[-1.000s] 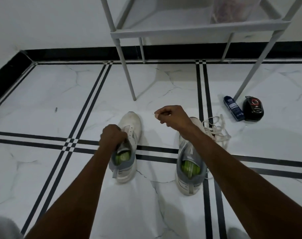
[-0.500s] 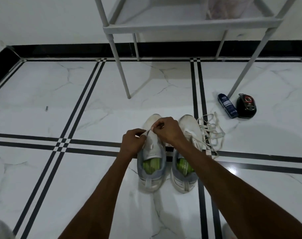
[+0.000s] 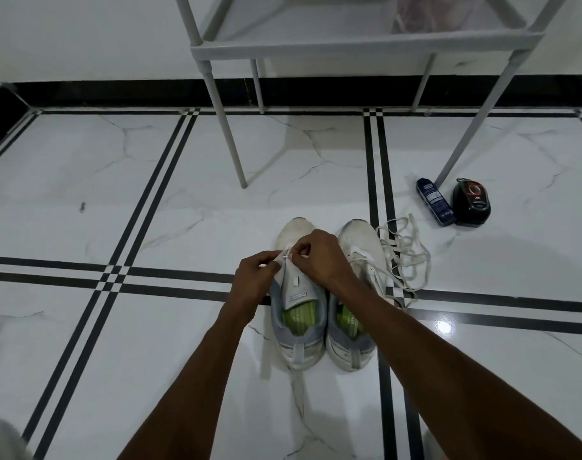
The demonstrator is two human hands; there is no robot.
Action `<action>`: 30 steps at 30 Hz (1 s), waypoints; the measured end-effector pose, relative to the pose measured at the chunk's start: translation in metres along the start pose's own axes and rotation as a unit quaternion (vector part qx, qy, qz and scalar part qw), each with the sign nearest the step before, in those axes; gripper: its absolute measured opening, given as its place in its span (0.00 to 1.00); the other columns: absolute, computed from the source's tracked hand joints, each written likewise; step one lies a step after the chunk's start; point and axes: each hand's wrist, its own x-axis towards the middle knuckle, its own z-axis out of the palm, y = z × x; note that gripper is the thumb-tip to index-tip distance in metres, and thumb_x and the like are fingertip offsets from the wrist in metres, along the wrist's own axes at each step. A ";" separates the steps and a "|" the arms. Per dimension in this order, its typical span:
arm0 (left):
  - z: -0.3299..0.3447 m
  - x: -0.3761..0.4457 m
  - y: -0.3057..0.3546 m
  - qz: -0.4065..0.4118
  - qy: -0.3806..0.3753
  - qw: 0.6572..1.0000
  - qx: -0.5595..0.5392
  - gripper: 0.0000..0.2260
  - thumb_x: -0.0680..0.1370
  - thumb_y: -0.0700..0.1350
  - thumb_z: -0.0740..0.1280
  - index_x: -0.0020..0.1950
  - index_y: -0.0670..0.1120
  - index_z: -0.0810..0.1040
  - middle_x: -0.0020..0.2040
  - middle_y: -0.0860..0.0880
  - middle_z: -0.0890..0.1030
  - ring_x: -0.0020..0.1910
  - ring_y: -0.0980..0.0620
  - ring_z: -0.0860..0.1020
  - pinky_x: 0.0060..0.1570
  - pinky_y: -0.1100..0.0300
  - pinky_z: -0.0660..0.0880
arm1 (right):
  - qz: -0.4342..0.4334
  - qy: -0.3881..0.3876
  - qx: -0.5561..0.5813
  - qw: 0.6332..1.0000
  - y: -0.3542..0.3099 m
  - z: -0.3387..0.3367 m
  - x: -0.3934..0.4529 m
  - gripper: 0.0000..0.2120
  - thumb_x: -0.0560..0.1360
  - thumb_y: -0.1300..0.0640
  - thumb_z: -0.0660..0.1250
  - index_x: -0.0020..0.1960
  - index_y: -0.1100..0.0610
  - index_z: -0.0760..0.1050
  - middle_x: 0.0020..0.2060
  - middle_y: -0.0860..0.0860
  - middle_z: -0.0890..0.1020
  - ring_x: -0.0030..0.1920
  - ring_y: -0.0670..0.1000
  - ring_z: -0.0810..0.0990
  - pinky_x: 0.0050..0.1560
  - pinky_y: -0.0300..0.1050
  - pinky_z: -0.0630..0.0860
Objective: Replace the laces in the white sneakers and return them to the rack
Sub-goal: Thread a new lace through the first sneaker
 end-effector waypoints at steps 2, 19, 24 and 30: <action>0.000 -0.001 0.001 0.003 -0.002 1.000 0.001 0.11 0.78 0.48 0.68 0.57 0.51 0.86 0.55 0.50 0.85 0.57 0.47 0.82 0.49 0.53 0.82 | 0.024 0.010 -0.009 1.000 0.001 0.005 0.001 0.06 0.71 0.58 0.70 0.38 0.56 0.85 0.36 0.50 0.86 0.38 0.46 0.81 0.41 0.42 0.78; 0.015 0.000 0.005 0.058 0.095 0.991 0.073 0.03 0.76 0.46 0.74 0.46 0.47 0.85 0.41 0.51 0.86 0.42 0.50 0.85 0.47 0.53 0.82 | 0.096 -0.020 0.033 0.995 0.007 0.004 -0.003 0.08 0.71 0.58 0.72 0.37 0.47 0.78 0.35 0.43 0.83 0.40 0.47 0.83 0.46 0.49 0.82; -0.002 0.003 0.014 -0.025 0.188 0.981 -0.036 0.05 0.82 0.38 0.62 0.52 0.42 0.77 0.44 0.46 0.80 0.38 0.48 0.82 0.42 0.55 0.81 | 0.093 -0.074 -0.027 0.993 0.007 -0.002 -0.003 0.09 0.74 0.61 0.67 0.39 0.49 0.78 0.44 0.49 0.85 0.46 0.52 0.83 0.50 0.50 0.80; -0.080 -0.005 0.011 -0.077 0.459 0.884 0.037 0.11 0.81 0.36 0.61 0.39 0.40 0.74 0.38 0.44 0.76 0.41 0.45 0.76 0.45 0.57 0.71 | 0.099 -0.102 -0.067 0.988 0.003 -0.007 0.001 0.05 0.75 0.56 0.68 0.44 0.48 0.82 0.46 0.46 0.85 0.48 0.50 0.81 0.50 0.47 0.79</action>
